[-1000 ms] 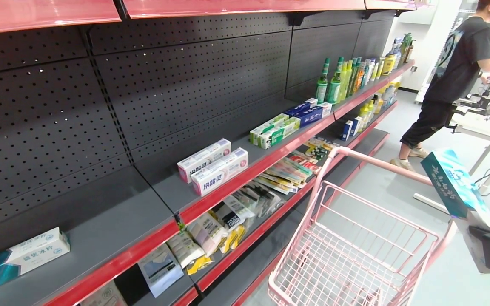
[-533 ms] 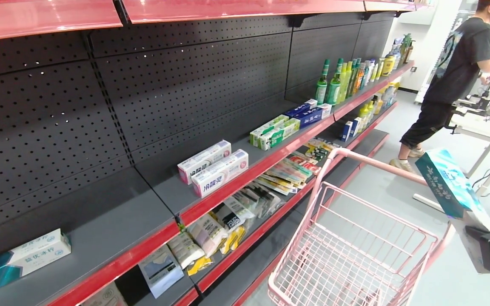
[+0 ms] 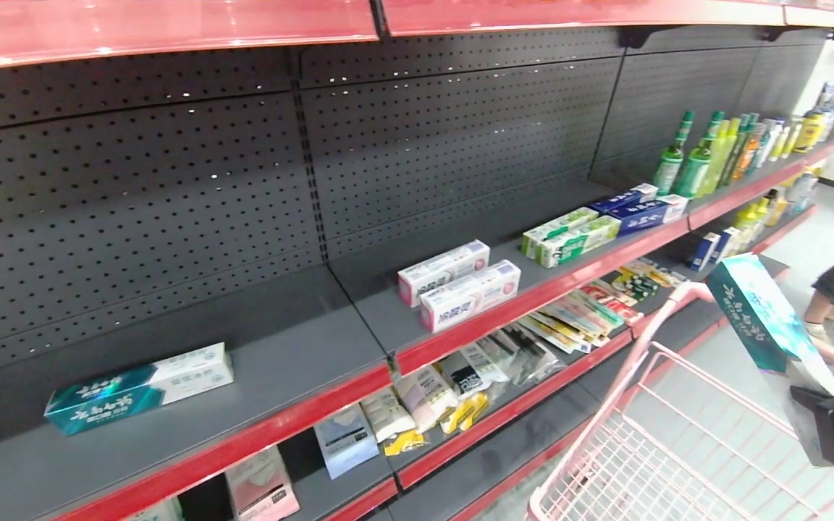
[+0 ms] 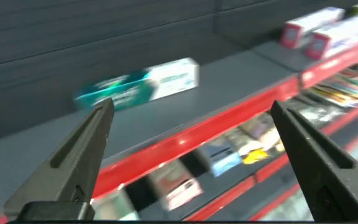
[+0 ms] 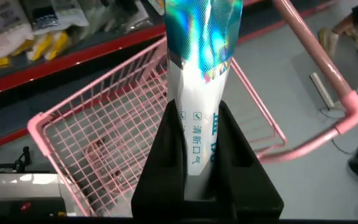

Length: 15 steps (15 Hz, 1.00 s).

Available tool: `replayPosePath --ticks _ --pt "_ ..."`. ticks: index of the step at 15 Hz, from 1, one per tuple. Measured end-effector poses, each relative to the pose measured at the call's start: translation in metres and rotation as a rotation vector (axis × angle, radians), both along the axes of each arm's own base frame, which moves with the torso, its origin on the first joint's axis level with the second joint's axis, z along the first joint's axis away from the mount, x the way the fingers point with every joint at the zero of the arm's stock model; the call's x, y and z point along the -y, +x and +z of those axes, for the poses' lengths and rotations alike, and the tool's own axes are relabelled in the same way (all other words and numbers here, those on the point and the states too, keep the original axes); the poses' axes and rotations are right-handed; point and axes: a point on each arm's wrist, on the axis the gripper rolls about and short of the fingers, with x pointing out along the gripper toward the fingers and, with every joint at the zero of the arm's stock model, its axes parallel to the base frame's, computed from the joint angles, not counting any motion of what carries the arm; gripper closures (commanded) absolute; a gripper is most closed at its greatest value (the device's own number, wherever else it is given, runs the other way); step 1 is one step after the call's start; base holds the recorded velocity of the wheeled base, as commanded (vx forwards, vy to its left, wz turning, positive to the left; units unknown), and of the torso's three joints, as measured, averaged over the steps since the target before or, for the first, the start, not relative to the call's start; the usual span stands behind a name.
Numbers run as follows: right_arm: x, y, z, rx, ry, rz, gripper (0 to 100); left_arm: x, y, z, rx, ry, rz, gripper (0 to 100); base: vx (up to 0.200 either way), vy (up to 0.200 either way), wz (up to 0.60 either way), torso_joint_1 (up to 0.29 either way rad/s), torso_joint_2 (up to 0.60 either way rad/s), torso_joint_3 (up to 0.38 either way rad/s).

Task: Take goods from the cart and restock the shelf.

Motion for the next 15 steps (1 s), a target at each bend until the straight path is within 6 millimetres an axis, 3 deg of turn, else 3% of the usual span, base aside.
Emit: replayPosePath --ticks 11,15 --pt "-0.0027 -0.0017 0.0044 0.022 -0.016 0.028 100 0.0000 0.0000 0.0000 0.000 0.000 0.000 0 0.000 0.000 0.60 0.003 0.00 0.001" --pt "-0.0028 -0.0024 0.0035 0.020 -0.020 0.032 100 0.0000 0.0000 0.0000 0.000 0.000 0.000 0 0.000 0.000 0.00 0.000 0.00 0.000"
